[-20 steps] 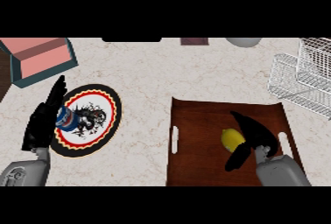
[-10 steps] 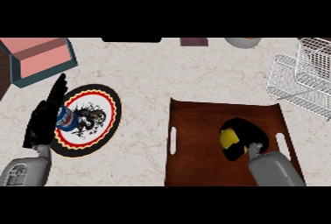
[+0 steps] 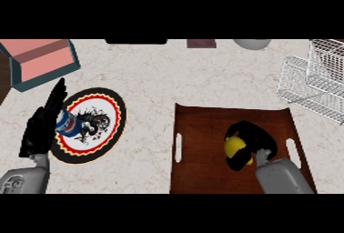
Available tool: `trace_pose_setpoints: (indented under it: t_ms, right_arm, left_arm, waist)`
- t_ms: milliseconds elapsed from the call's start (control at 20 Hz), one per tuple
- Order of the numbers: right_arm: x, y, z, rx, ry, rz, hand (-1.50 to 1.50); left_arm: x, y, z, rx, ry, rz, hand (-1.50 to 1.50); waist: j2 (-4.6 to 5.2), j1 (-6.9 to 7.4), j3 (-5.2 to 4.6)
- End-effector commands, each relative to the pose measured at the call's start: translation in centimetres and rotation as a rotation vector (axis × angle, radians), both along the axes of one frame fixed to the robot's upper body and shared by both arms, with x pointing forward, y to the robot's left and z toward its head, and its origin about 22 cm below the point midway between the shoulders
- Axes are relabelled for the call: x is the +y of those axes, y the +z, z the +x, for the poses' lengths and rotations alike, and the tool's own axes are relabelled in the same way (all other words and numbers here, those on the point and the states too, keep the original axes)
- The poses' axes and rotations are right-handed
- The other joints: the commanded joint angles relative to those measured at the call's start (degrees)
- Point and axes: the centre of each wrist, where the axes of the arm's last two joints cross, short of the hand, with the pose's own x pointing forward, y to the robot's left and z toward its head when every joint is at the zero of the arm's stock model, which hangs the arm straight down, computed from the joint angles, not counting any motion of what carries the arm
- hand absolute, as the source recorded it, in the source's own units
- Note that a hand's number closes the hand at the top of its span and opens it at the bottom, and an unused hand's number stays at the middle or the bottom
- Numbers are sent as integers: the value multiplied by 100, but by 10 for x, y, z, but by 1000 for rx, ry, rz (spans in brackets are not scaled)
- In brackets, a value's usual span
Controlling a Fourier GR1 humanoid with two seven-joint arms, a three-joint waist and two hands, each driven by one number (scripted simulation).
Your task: Pick the lemon from the tray and place it in the tiered basket
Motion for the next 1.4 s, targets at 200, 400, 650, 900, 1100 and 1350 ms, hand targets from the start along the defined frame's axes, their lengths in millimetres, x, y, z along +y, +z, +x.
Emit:
trace_pose_setpoints:
  t_ms: [200, 400, 650, 900, 1100, 1350]
  right_arm:
    - [22, 46, 33, -190, -181, 56, 150]
    - [61, 60, 65, -393, -354, -60, 150]
    - [64, 113, 87, -731, -537, 45, 150]
    - [54, 150, 100, -1001, -595, -50, 150]
    - [46, 186, 105, -1076, -621, -142, 150]
    - [21, 221, 112, -1062, -623, -327, 150]
  left_arm:
    - [2, 10, 13, -3, -3, 7, 0]
    - [-9, 10, 11, -19, -43, 0, 0]
    - [-4, 1, 1, -5, -36, 11, 0]
    - [-10, 5, 10, 1, -31, 7, 0]
    - [-7, 11, 13, -11, -12, 23, 0]
    - [12, -2, -5, 3, -5, 0, 0]
  waist:
    - [41, 51, 28]
    - [111, 297, 30]
    - [68, 243, 27]
    - [48, 86, 27]
    - [28, 19, 25]
    - [18, 24, 24]
